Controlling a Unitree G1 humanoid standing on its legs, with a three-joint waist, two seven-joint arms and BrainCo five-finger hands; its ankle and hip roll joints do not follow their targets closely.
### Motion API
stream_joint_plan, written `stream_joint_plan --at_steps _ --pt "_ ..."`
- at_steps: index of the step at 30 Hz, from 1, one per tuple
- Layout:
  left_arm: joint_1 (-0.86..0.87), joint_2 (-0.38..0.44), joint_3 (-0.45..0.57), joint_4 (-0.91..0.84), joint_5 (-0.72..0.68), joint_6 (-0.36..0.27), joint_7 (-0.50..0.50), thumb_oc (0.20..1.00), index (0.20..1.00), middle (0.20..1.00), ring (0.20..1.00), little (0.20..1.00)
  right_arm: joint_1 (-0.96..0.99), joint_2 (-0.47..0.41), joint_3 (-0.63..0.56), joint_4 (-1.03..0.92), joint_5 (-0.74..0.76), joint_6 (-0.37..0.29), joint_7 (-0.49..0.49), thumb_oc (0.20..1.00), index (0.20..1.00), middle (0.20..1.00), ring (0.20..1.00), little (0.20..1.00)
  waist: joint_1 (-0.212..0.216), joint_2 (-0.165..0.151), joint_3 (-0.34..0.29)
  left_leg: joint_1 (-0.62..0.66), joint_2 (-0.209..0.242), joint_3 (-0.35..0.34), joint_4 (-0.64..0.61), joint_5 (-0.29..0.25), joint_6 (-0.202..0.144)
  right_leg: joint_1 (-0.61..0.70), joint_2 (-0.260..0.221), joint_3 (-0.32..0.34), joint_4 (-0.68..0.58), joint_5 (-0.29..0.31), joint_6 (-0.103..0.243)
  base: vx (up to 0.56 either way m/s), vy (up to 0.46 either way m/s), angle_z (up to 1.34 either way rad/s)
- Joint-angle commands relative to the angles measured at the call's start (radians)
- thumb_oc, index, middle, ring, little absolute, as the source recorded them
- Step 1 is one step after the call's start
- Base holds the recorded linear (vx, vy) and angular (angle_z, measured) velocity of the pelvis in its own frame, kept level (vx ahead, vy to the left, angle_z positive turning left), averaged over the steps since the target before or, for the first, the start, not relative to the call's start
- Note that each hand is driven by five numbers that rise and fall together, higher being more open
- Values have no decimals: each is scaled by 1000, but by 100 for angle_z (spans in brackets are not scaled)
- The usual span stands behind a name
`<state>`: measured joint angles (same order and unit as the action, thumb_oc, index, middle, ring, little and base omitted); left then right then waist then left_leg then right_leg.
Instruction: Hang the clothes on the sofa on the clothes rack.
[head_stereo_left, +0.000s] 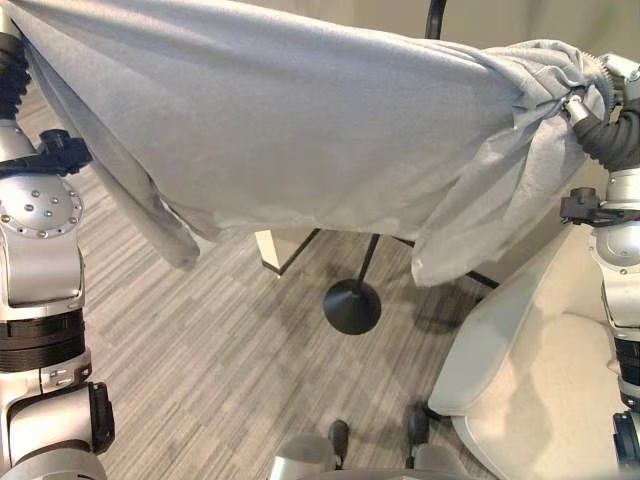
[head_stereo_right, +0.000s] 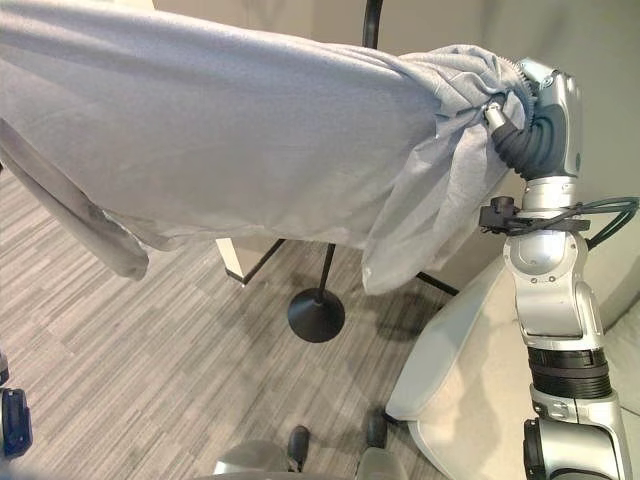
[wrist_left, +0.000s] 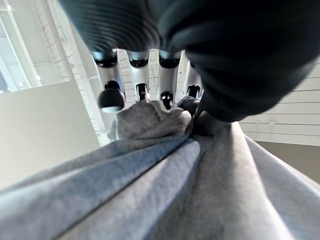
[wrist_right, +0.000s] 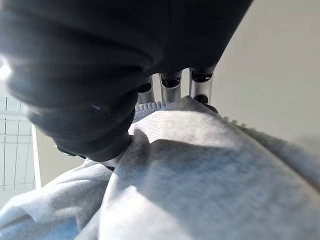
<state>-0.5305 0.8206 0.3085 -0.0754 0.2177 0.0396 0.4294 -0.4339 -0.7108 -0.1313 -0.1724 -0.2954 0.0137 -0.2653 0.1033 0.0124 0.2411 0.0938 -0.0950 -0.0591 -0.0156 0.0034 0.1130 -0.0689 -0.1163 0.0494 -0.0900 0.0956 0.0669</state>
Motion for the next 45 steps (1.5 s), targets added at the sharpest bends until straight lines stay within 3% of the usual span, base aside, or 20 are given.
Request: stream_joint_plan --at_steps 1,14,24,30,35,37,38,40,43,44,45 --pt "-47 13 11 -47 21 -15 40 200 200 200 200 200 -49 -46 -95 24 -15 2 -59 200 200 200 200 200 25 -27 -70 10 76 -34 -72 38 -96 28 19 -6 24 22 -50 23 -85 83" --pt "14 7 35 -87 4 -38 30 200 200 200 200 200 4 -8 -146 -52 -1 -22 -32 200 200 200 200 200 19 -29 -109 -6 112 -7 -72 41 -102 52 7 -42 3 29 -34 29 -65 6" --pt "165 -84 169 -297 -30 -54 -12 200 200 200 200 200 94 70 -274 -228 -63 -43 -39 200 200 200 200 200 11 -19 -138 -18 129 -3 -72 43 -103 50 22 -36 3 19 -30 20 -26 -8" --pt "151 -86 180 -309 -35 -57 5 200 200 200 200 200 77 90 -278 -293 -67 -50 -42 200 200 200 200 200 10 -19 -148 -20 133 -3 -72 43 -105 50 27 -36 3 16 -28 2 -2 1" --pt "-2 60 72 -156 -54 -58 49 200 200 200 200 200 -30 -56 -201 -178 -43 -37 -75 200 200 200 200 200 6 -22 -153 -18 134 0 -72 40 -109 54 27 -36 3 11 -26 3 -3 1" --pt "-158 173 -71 -2 -68 -56 70 200 200 200 200 200 -139 -185 -97 -3 18 -26 -102 200 200 200 200 200 5 -26 -151 -13 135 3 -72 38 -111 60 26 -38 3 12 -25 0 0 0" --pt "-178 178 -85 14 -71 -60 74 200 200 200 200 200 -153 -192 -91 13 23 -31 -107 200 200 200 200 200 7 -27 -148 -13 136 3 -72 38 -111 60 26 -39 3 12 -25 0 0 0" --pt "-314 244 -222 120 -80 -64 78 200 200 200 200 200 -236 -260 1 129 71 -30 -111 200 200 200 200 200 9 -31 -143 -7 137 5 -72 33 -112 63 25 -41 3 13 -25 0 0 0" --pt "-484 290 -398 237 -92 -63 77 200 200 200 200 200 -341 -353 141 294 114 -25 -101 200 200 200 200 200 13 -37 -139 -1 139 7 -72 26 -114 67 25 -45 3 12 -26 4 -12 1" --pt "-594 300 -505 315 -107 -66 76 200 200 200 200 200 -413 -394 232 387 144 -26 -95 200 200 200 200 200 14 -42 -134 0 140 10 -72 22 -116 68 26 -47 3 13 -27 0 0 0" --pt "-634 303 -537 342 -114 -72 82 200 200 200 200 200 -444 -396 252 412 151 -33 -99 200 200 200 200 200 14 -45 -128 0 140 10 -72 21 -116 68 26 -46 3 13 -27 10 -30 4"
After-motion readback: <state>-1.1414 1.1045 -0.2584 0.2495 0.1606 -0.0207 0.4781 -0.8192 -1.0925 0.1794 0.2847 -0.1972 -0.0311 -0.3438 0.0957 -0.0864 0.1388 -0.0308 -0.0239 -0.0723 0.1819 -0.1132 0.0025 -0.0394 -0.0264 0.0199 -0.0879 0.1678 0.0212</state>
